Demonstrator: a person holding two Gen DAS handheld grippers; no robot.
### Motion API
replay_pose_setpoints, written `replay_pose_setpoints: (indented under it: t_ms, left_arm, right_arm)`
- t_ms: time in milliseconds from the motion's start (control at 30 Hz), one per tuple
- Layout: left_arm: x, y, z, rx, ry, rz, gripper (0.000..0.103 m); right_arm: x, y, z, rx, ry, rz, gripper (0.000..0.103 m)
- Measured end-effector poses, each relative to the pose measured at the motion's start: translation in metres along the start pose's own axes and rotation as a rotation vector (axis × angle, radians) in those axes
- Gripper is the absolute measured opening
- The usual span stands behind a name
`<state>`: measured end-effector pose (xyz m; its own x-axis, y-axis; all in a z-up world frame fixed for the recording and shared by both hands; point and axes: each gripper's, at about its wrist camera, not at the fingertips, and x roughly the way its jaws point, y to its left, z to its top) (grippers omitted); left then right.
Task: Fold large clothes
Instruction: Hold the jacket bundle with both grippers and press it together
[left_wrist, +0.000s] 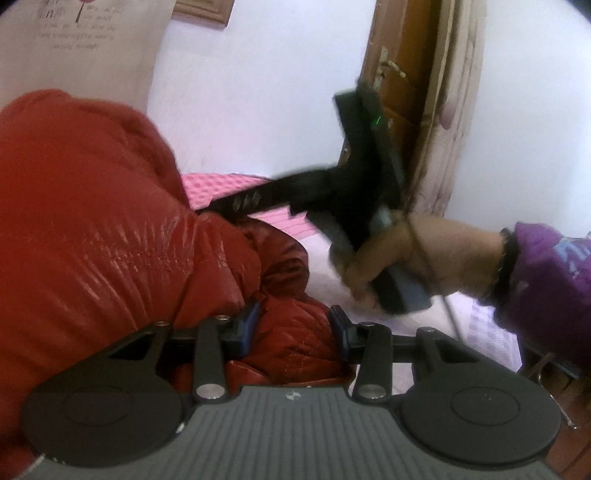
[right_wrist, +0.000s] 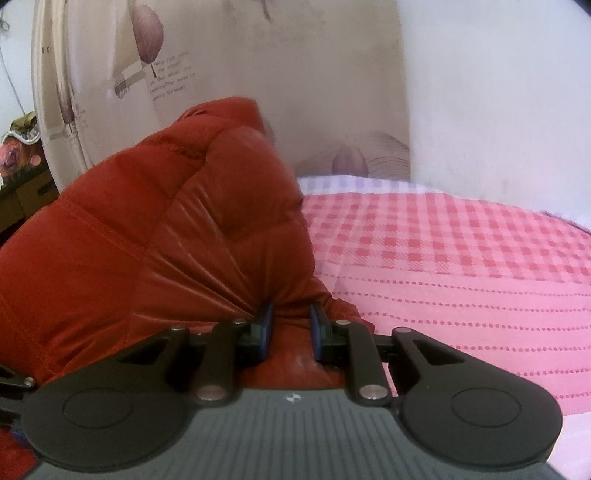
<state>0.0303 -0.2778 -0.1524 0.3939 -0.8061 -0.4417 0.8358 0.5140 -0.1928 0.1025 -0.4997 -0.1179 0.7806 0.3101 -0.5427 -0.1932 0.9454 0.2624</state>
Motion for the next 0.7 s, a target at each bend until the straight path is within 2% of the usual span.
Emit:
replay_pose_setpoints:
  t_ms: [100, 167, 300, 400, 467, 533, 600, 700]
  left_arm:
    - [0.002, -0.002, 0.002, -0.008, 0.004, 0.004, 0.045]
    - [0.002, -0.003, 0.003, -0.017, 0.000, 0.004, 0.045]
    - [0.004, -0.001, 0.002, -0.022, -0.005, 0.004, 0.045]
    - [0.002, 0.000, -0.001, -0.023, -0.011, 0.006, 0.045]
    - [0.001, 0.001, -0.003, -0.022, -0.014, 0.007, 0.045]
    - [0.002, 0.000, -0.004, -0.021, -0.015, 0.010, 0.045]
    - [0.001, -0.001, -0.005, -0.017, -0.017, 0.010, 0.045]
    - [0.000, 0.000, -0.006, -0.015, -0.016, 0.002, 0.045]
  right_arm:
    - [-0.016, 0.007, 0.016, -0.054, 0.013, -0.049, 0.025]
    - [-0.032, 0.014, 0.029, -0.107, -0.014, -0.060, 0.025]
    - [-0.067, 0.037, 0.066, -0.167, -0.135, -0.009, 0.025]
    - [-0.066, 0.074, 0.093, -0.254, -0.152, 0.083, 0.025]
    - [-0.045, 0.101, 0.105, -0.337, -0.099, 0.102, 0.025]
    - [-0.016, 0.121, 0.110, -0.413, -0.020, 0.085, 0.025]
    - [0.017, 0.125, 0.110, -0.429, 0.088, 0.048, 0.025]
    - [0.050, 0.118, 0.105, -0.429, 0.204, 0.016, 0.024]
